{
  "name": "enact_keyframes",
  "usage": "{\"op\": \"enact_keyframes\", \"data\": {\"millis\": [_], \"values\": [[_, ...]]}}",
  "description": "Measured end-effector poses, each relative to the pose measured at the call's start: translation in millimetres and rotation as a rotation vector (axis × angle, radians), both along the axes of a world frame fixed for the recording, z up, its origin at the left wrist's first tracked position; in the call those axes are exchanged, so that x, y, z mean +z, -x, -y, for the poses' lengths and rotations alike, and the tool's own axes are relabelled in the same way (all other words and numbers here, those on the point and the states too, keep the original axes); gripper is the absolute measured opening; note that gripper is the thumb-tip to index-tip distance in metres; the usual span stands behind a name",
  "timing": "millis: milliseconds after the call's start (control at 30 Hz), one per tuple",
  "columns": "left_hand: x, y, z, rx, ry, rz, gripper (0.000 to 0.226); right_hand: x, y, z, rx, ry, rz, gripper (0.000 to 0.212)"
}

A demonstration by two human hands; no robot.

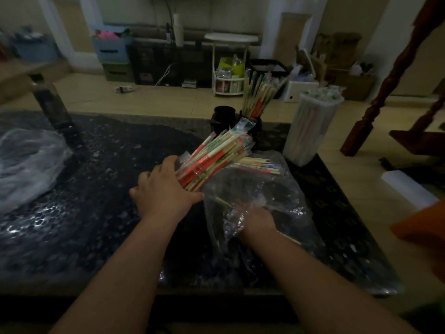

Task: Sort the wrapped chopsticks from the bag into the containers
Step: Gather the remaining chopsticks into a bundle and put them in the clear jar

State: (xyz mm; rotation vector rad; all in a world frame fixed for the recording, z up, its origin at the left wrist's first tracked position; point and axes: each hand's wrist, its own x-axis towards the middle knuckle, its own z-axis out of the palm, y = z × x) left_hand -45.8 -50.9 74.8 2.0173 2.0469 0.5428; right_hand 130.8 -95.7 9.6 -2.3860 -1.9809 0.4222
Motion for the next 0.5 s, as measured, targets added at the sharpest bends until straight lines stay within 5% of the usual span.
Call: {"op": "enact_keyframes", "data": {"millis": [500], "values": [[6.8, 13.8, 34.6, -0.029, 0.02, 0.002, 0.096, 52.2, 1.1, 57.9, 0.084, -0.161, 0.036, 0.029]]}}
